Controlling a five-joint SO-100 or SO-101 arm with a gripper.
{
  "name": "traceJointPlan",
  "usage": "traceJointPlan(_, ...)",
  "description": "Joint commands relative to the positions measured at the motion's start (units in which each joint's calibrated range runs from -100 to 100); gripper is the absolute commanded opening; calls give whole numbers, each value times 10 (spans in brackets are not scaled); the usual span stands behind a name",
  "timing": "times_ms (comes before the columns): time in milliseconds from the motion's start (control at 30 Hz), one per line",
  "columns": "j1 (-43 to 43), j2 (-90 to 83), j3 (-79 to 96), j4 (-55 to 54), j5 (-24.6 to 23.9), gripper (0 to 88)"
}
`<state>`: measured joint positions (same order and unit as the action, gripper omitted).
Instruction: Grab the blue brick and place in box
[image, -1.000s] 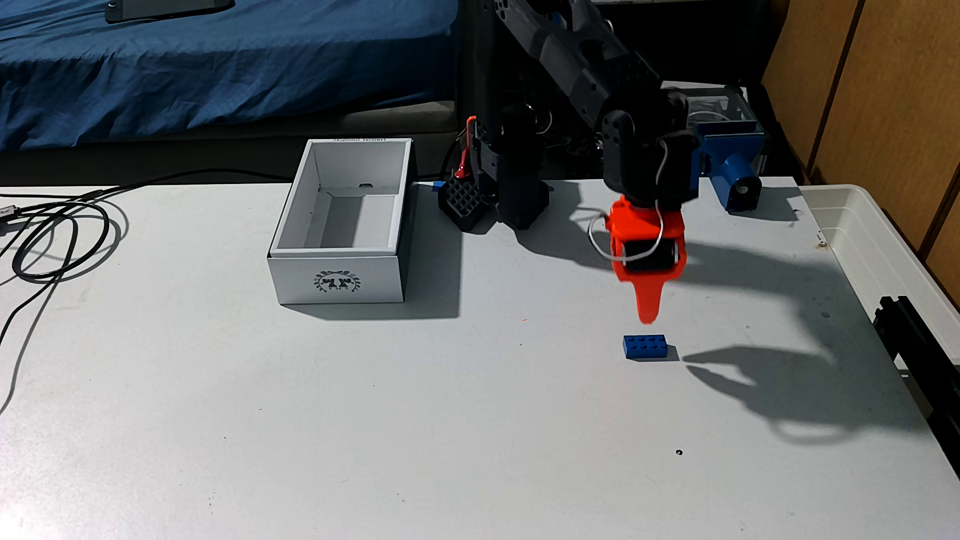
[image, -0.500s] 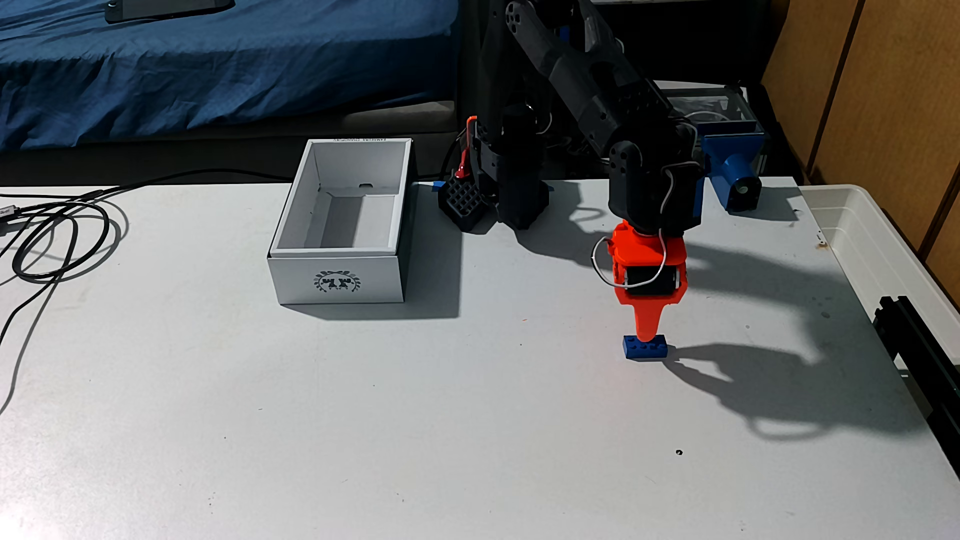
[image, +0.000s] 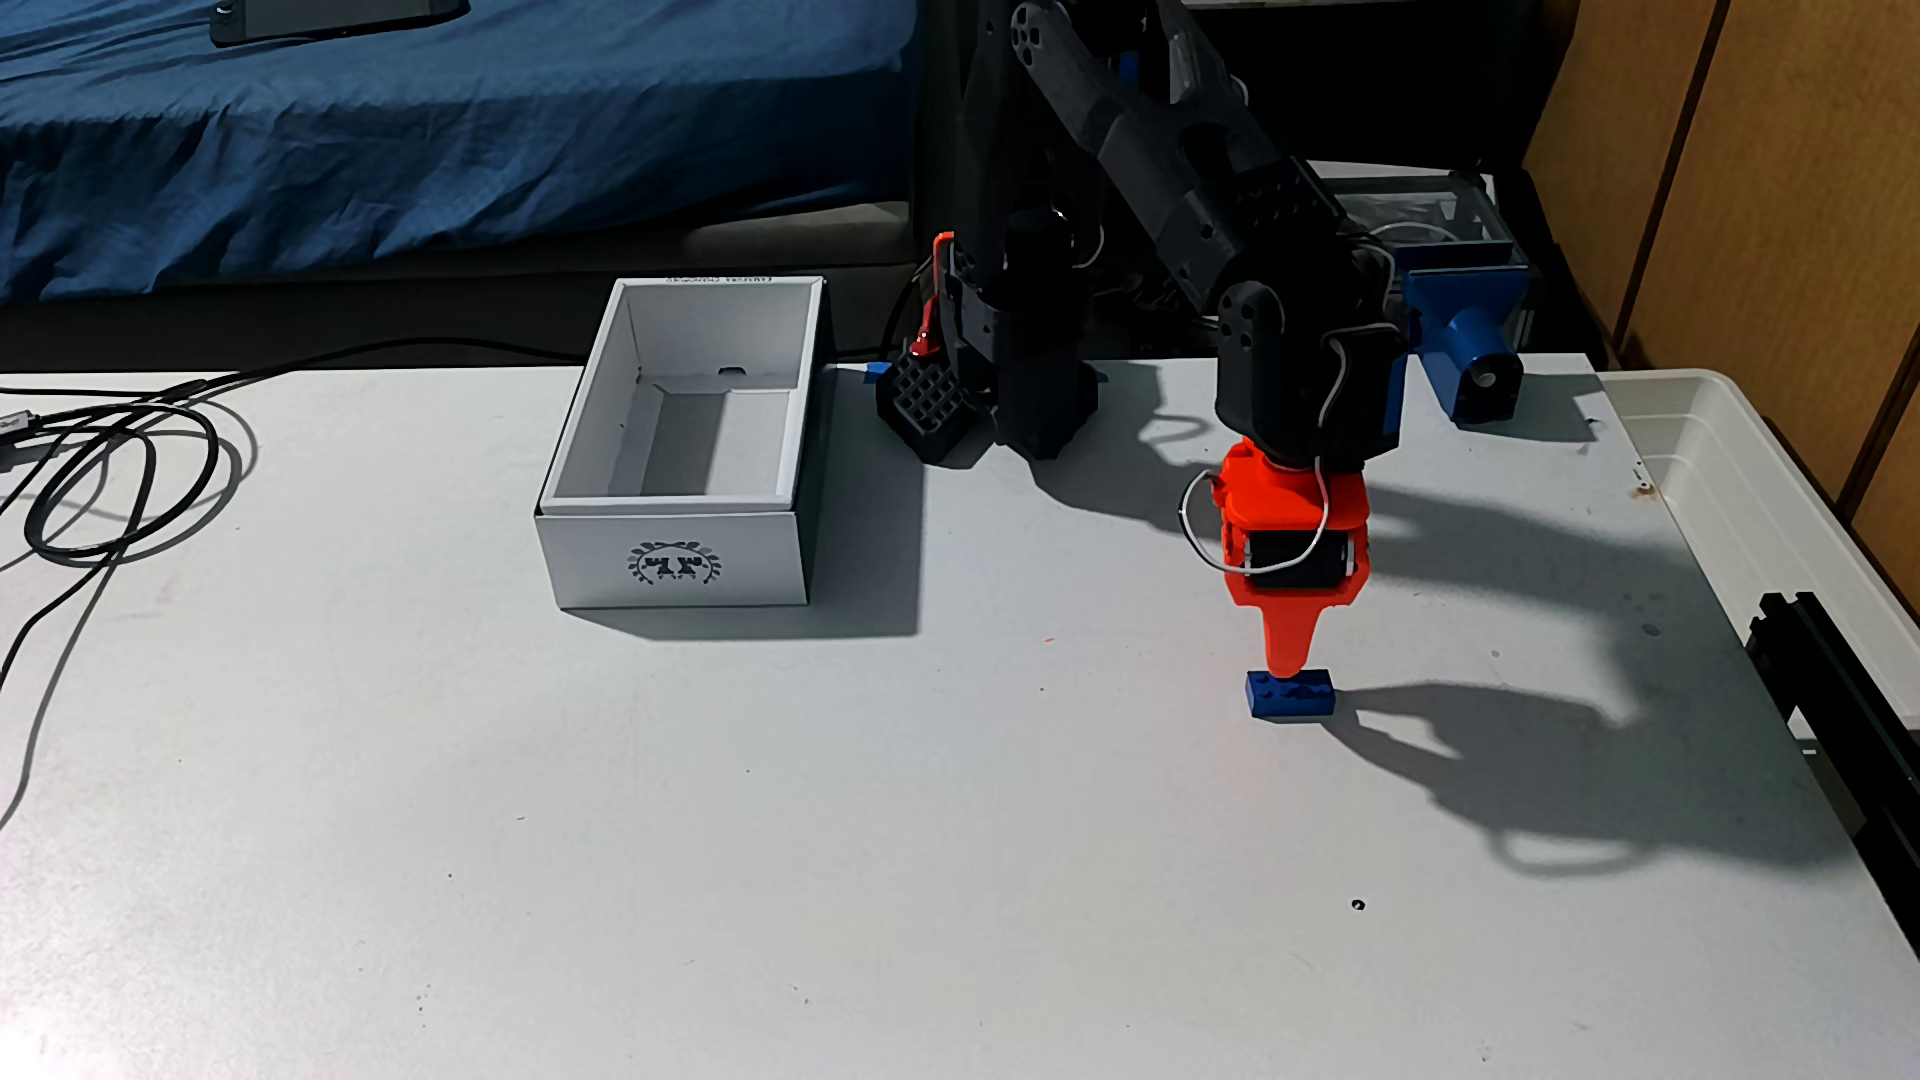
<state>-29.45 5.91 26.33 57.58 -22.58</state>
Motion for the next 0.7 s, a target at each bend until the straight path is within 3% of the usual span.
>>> traceJointPlan(0,-4,-3,-20,5,-4,13)
traceJointPlan(100,-4,-4,-20,5,-4,31)
traceJointPlan(367,-4,-5,-26,26,-14,211)
traceJointPlan(667,-22,-4,-20,27,-13,222)
